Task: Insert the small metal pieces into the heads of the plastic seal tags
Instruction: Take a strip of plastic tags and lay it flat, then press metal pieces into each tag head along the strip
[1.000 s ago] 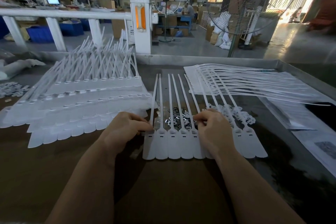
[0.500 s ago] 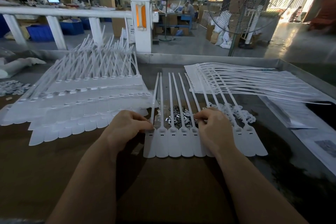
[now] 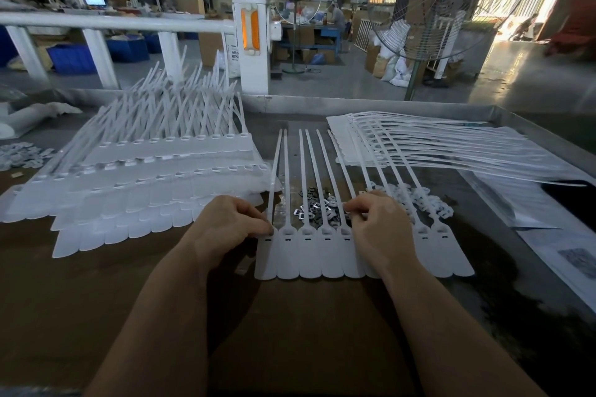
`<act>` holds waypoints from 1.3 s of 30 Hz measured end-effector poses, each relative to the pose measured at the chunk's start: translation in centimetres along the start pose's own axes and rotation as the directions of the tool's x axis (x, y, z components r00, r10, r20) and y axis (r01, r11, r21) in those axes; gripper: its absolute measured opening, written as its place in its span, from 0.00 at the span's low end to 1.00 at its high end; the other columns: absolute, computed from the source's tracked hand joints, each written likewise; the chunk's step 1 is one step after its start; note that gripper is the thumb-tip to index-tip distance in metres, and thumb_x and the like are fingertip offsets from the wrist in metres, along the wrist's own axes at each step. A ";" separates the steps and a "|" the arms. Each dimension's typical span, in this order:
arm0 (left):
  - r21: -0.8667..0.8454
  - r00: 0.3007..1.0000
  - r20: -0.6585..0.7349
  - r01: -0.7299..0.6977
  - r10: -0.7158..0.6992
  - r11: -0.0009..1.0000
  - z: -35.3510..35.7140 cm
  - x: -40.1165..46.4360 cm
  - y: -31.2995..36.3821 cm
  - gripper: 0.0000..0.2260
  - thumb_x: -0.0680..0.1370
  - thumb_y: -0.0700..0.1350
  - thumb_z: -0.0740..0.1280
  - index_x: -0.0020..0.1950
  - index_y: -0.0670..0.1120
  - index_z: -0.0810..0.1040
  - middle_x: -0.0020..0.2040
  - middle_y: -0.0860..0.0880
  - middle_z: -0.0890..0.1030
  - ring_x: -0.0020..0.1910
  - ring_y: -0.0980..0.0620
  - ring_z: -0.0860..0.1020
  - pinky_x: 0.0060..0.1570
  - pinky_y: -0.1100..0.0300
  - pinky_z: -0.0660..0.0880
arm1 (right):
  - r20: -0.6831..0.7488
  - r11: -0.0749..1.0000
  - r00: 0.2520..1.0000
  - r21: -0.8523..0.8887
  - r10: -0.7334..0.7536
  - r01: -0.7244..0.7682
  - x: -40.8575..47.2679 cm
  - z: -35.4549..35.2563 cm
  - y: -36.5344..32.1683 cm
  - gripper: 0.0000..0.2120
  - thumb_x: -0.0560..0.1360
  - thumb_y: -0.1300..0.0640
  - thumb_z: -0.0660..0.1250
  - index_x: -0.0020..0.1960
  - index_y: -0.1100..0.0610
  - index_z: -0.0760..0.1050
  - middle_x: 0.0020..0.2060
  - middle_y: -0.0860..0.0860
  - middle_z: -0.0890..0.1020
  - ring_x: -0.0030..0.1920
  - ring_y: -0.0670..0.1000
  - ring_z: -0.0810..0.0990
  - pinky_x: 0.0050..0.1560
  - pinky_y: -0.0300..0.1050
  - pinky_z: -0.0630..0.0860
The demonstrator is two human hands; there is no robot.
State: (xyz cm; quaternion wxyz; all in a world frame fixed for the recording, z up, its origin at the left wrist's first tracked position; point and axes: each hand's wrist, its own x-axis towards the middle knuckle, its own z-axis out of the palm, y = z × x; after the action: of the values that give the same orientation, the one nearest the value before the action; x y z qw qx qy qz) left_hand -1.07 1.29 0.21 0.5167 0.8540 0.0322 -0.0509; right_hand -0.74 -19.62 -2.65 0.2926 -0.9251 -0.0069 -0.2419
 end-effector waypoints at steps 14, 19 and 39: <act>-0.069 1.000 0.020 0.008 -0.006 0.998 -0.2 -0.1 -0.1 0.06 0.72 0.36 0.69 0.45 0.46 0.79 0.43 0.48 0.79 0.40 0.52 0.75 0.36 0.63 0.68 | -0.002 1.000 1.000 -0.003 0.000 0.000 -0.1 0.0 0.0 0.08 0.75 0.65 0.64 0.50 0.58 0.81 0.48 0.50 0.78 0.50 0.47 0.75 0.51 0.34 0.68; -0.012 1.000 0.008 -0.030 0.030 0.999 0.2 0.1 -0.1 0.08 0.71 0.37 0.70 0.44 0.49 0.78 0.44 0.50 0.79 0.43 0.53 0.76 0.34 0.65 0.68 | 0.004 1.000 1.000 -0.015 -0.001 0.001 0.0 -0.1 0.0 0.08 0.75 0.64 0.64 0.50 0.58 0.81 0.48 0.50 0.78 0.50 0.47 0.74 0.51 0.33 0.68; 0.436 0.929 -0.145 -0.249 0.340 0.865 5.1 2.5 1.2 0.10 0.75 0.41 0.68 0.55 0.50 0.82 0.37 0.57 0.69 0.37 0.56 0.70 0.45 0.63 0.69 | -0.031 0.995 0.999 -0.092 -0.035 0.032 -0.3 0.0 -0.3 0.08 0.75 0.62 0.64 0.50 0.58 0.81 0.52 0.52 0.80 0.57 0.48 0.73 0.48 0.23 0.53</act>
State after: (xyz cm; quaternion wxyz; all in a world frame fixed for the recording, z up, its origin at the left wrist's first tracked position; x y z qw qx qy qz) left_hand 1.24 -3.78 -1.43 0.3207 0.9384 -0.0544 0.1168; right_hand -1.10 -19.31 -2.63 0.2457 -0.9333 -0.0066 -0.2619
